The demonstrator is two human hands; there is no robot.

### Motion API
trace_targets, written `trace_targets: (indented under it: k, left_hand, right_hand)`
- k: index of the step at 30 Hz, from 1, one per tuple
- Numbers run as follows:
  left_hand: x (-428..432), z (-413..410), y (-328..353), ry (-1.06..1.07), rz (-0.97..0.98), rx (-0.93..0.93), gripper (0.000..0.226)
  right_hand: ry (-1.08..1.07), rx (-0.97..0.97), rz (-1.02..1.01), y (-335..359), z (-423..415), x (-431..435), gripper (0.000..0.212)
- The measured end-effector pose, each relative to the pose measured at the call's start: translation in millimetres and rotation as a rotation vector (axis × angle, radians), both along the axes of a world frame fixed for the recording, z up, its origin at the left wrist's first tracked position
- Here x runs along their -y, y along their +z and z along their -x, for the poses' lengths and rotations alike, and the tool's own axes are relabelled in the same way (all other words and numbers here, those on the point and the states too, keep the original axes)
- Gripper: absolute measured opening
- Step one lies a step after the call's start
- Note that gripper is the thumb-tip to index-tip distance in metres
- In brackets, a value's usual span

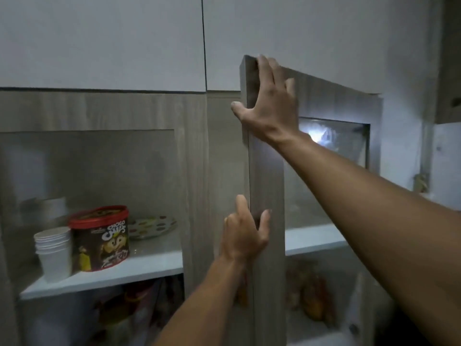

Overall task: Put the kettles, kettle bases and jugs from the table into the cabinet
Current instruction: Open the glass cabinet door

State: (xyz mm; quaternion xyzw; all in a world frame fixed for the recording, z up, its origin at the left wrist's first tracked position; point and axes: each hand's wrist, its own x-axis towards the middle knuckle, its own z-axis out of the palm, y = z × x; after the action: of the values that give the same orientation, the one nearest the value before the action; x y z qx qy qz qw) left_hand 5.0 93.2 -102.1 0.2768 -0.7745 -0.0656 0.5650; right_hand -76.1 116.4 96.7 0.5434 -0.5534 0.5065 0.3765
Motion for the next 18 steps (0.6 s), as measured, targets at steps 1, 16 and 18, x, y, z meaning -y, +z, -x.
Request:
trace_targets:
  k: [1, 16, 18]
  left_hand:
    - [-14.6, 3.4, -4.9, -0.025, -0.004, -0.013, 0.030]
    - [-299.8, 151.5, -46.6, -0.670, 0.042, 0.090, 0.095]
    - [-330.9, 182.9, -41.3, -0.713, -0.046, 0.128, 0.099]
  right_hand:
    - [-0.043, 0.034, -0.047, -15.6, -0.4, -17.8, 0.095]
    - [-0.308, 0.479, -0.025, -84.9, 107.7, -334.0, 0.018]
    - [-0.376, 0.526, -0.045, -83.3, 137.6, -365.8, 0.013]
